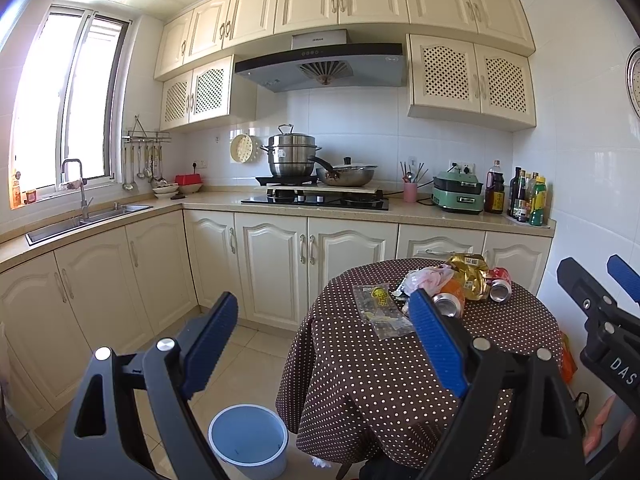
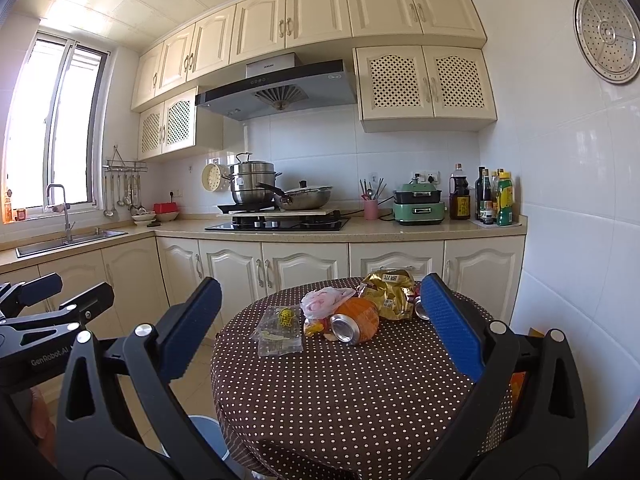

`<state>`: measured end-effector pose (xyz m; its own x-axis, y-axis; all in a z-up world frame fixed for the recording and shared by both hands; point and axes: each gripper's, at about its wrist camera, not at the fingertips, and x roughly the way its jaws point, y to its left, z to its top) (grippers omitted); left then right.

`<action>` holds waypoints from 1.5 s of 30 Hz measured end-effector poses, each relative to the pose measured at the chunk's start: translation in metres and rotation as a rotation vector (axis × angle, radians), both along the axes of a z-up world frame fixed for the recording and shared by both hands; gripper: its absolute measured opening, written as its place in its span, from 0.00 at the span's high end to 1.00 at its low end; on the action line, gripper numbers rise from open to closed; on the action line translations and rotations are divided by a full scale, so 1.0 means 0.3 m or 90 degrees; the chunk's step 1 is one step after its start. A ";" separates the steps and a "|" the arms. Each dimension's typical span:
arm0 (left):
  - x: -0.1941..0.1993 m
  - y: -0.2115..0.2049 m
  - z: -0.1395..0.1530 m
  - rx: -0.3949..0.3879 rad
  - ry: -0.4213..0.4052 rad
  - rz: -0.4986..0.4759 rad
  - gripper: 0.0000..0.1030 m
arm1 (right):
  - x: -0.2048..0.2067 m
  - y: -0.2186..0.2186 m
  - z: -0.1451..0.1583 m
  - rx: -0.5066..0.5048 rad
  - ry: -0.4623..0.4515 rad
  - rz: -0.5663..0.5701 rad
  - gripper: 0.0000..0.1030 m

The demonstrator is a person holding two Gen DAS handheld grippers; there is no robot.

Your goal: Collect trash

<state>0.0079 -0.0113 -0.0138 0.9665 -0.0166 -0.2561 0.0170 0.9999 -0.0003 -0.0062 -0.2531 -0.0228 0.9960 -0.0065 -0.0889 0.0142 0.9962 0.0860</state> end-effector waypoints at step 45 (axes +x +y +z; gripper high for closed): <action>0.849 -0.165 -0.372 -0.053 0.314 -0.119 0.17 | 0.678 -0.197 -0.285 0.089 0.253 -0.051 0.06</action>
<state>0.2625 -0.0607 -0.1254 0.7107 -0.2165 -0.6694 0.1723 0.9761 -0.1327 0.1970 -0.3122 -0.1081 0.8806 -0.0437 -0.4719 0.1509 0.9698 0.1917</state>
